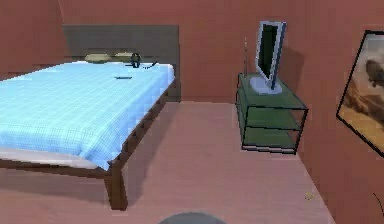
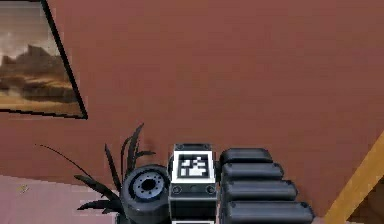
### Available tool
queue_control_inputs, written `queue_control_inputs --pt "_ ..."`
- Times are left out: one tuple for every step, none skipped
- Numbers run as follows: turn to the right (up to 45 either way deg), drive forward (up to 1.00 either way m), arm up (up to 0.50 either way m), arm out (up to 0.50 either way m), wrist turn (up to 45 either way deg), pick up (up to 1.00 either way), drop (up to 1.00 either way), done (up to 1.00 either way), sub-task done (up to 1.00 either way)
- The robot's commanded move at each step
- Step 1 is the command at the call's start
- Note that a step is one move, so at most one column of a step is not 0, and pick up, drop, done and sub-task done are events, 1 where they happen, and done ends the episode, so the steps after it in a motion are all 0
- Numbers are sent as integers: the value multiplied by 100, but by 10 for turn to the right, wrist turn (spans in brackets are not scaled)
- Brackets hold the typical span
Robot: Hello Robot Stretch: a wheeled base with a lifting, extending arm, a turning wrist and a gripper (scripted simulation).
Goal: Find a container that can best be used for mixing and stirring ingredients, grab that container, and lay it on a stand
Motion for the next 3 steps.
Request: queue_control_inputs --pt "30 0 0 0 0 0 0 0 0" --pt "0 100 0 0 0 0 0 0 0" --pt "0 100 0 0 0 0 0 0 0"
